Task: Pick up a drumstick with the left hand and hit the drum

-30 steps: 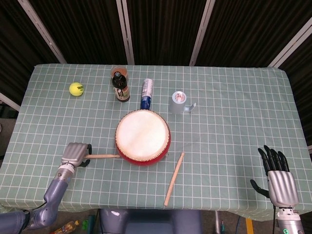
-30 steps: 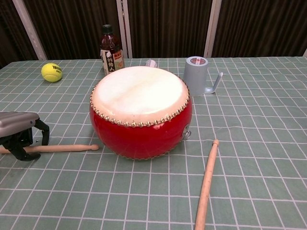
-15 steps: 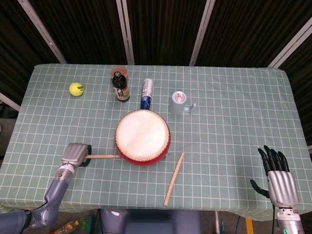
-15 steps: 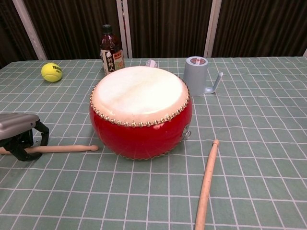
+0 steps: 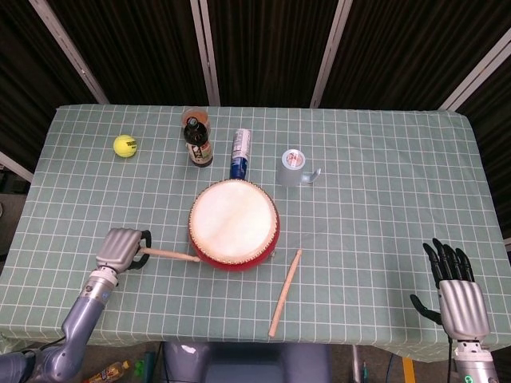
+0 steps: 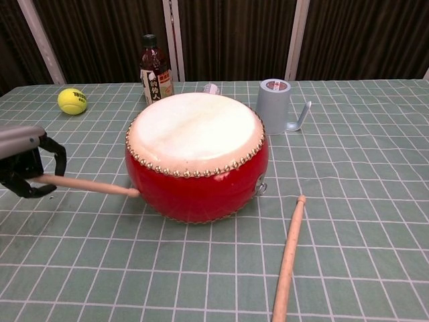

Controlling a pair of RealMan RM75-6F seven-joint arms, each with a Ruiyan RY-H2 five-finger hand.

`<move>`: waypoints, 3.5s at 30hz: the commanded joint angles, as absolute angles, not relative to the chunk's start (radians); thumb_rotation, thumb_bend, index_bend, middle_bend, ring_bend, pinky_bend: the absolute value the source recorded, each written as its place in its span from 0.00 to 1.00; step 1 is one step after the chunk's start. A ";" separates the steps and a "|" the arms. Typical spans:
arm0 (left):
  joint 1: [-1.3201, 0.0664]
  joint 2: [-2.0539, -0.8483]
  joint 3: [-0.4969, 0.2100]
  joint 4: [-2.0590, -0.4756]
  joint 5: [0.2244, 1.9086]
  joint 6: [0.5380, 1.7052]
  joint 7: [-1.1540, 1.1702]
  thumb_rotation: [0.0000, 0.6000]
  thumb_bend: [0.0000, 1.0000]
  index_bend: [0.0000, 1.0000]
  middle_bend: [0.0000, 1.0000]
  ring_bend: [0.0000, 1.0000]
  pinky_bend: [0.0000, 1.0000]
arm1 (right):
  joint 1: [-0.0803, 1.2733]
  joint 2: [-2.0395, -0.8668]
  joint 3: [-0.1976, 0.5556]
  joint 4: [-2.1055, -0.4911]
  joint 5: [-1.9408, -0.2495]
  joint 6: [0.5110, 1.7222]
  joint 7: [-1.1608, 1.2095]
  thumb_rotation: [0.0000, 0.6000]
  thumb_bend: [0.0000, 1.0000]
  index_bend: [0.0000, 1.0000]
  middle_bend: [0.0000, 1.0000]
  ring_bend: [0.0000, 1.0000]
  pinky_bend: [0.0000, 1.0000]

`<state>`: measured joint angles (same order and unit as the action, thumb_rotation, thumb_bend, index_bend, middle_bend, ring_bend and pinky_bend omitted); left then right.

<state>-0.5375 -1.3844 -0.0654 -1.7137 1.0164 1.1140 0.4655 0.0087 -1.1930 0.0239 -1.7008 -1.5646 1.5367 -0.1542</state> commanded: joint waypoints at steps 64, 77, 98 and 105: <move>-0.802 -1.376 -0.363 -1.843 0.998 1.299 0.431 1.00 0.53 0.74 1.00 1.00 1.00 | 0.012 -1.195 0.033 -1.706 -1.538 1.527 -0.145 1.00 0.25 0.00 0.00 0.00 0.04; -0.800 -1.437 -0.082 -1.660 0.752 1.085 0.733 1.00 0.54 0.75 1.00 1.00 1.00 | 0.017 -1.194 0.033 -1.710 -1.536 1.519 -0.147 1.00 0.25 0.00 0.00 0.00 0.04; -0.608 -1.148 -0.107 -1.905 1.086 1.244 0.379 1.00 0.51 0.74 1.00 1.00 0.98 | 0.012 -1.194 0.031 -1.712 -1.535 1.526 -0.156 1.00 0.25 0.00 0.00 0.00 0.04; -0.579 -1.185 -0.035 -1.771 1.127 1.164 0.338 1.00 0.45 0.74 1.00 1.00 0.96 | 0.014 -1.201 0.032 -1.711 -1.533 1.523 -0.170 1.00 0.25 0.00 0.00 0.00 0.04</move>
<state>-0.5894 -1.1674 -0.0608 -1.8123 1.1120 1.1928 0.3471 0.0133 -1.1997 0.0316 -1.7114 -1.5337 1.5242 -0.1684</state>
